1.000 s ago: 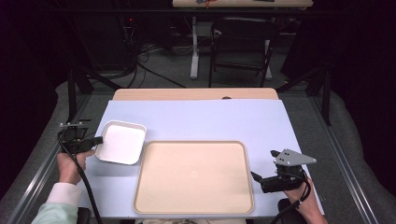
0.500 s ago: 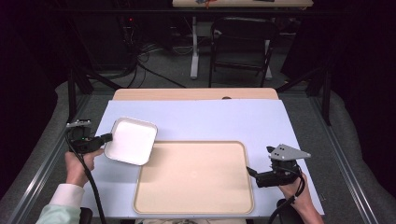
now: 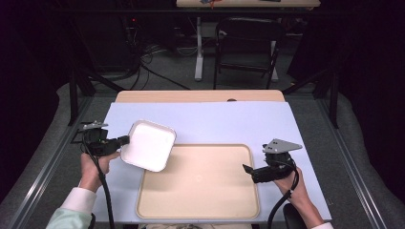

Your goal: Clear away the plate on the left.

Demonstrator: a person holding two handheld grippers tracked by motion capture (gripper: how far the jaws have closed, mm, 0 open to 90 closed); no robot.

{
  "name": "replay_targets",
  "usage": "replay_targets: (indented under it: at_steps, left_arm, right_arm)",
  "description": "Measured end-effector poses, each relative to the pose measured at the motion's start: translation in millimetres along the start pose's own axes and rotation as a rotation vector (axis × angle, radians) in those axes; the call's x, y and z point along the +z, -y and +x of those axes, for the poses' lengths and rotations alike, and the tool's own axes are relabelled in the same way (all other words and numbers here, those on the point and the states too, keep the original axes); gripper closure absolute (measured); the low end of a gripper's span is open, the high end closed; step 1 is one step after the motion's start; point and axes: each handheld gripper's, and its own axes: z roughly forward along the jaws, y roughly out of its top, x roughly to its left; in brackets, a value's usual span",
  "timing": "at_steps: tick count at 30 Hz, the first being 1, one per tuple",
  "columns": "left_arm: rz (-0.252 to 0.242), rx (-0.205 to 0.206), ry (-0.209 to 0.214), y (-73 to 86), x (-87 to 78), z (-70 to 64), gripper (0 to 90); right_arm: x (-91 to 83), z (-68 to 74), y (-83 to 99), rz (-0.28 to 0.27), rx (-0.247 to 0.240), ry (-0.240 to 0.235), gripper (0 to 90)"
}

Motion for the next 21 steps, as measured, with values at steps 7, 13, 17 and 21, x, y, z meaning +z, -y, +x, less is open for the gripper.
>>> replay_targets:
  at_steps: [7, 13, 17, 21]
  left_arm:
    - [-0.012, 0.008, 0.022, -0.2, 4.6, -11.4, 88.0]
    - [-0.016, 0.030, 0.050, -0.8, 12.0, -26.2, 88.0]
    - [-0.014, 0.041, 0.065, -0.7, 16.9, -34.6, 88.1]
    - [-0.011, 0.048, 0.078, 0.1, 20.2, -40.3, 88.1]
  right_arm:
    - [17.4, 8.8, -15.4, 0.013, -0.038, -0.028, 0.9]
    - [32.3, 12.9, -27.0, 0.017, -0.035, -0.054, 1.0]
    - [36.6, 19.3, -33.0, 0.003, -0.046, -0.042, 2.2]
    - [39.1, 24.1, -37.8, -0.017, -0.037, -0.043, 3.3]
